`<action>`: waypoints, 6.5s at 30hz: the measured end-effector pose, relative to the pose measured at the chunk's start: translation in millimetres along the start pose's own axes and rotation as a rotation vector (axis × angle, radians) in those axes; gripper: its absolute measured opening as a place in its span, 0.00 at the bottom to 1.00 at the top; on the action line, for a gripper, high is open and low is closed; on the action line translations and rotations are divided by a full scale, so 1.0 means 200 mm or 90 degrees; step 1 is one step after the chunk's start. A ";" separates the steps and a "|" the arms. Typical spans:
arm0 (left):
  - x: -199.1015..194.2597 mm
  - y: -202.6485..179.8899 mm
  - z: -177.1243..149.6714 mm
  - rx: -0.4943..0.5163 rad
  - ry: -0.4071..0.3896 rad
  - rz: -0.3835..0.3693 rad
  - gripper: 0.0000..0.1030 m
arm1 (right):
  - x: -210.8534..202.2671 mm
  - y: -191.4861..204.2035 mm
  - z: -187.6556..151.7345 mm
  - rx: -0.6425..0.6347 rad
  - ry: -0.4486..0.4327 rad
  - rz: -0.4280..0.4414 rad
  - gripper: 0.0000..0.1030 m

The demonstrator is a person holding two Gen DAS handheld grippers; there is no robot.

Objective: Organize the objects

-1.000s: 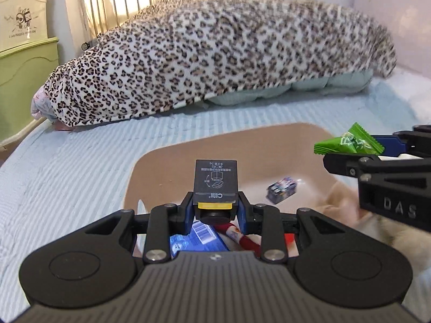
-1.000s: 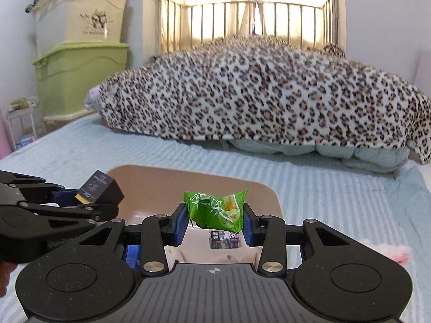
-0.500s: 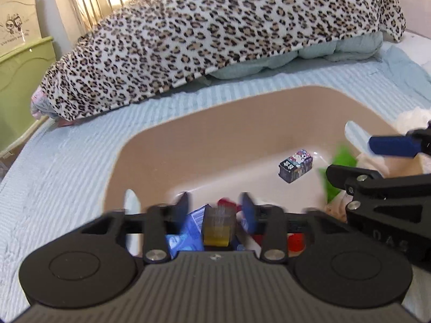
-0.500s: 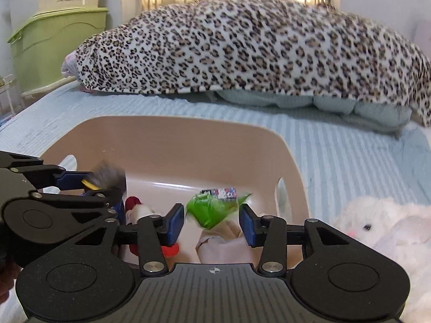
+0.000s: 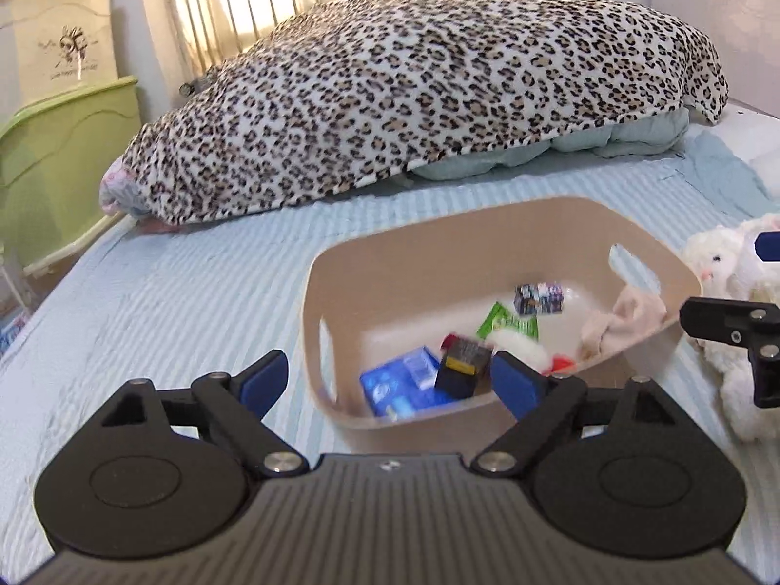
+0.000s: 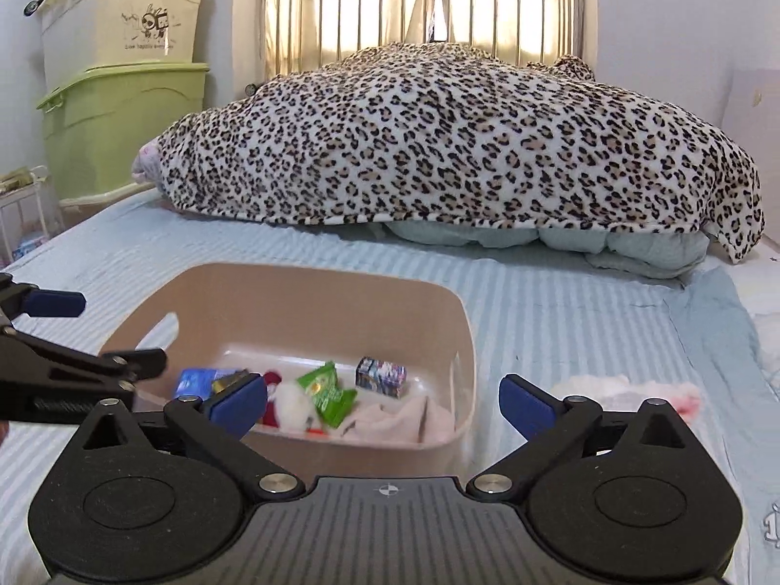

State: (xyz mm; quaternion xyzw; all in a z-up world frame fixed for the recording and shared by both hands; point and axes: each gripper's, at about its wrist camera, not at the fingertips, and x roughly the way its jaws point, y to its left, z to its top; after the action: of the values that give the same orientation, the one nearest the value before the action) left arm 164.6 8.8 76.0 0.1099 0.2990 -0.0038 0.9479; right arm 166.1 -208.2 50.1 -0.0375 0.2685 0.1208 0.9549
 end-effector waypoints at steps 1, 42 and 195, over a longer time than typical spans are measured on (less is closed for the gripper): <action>-0.01 0.01 -0.02 -0.003 0.006 0.000 0.89 | -0.02 0.00 -0.02 -0.004 0.005 0.003 1.00; 0.21 0.01 -0.56 -0.107 0.192 -0.081 0.32 | 0.40 0.16 -0.57 -0.094 0.156 0.031 0.65; -1.13 -0.07 -0.65 -0.088 -0.023 -0.068 0.86 | -1.16 0.29 -0.56 0.025 0.074 -0.035 0.97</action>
State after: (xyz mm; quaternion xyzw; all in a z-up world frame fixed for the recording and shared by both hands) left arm -95.8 8.8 97.9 0.0282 0.2871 -0.0360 0.9568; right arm -97.9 -215.8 75.0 -0.0331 0.3250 0.0867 0.9412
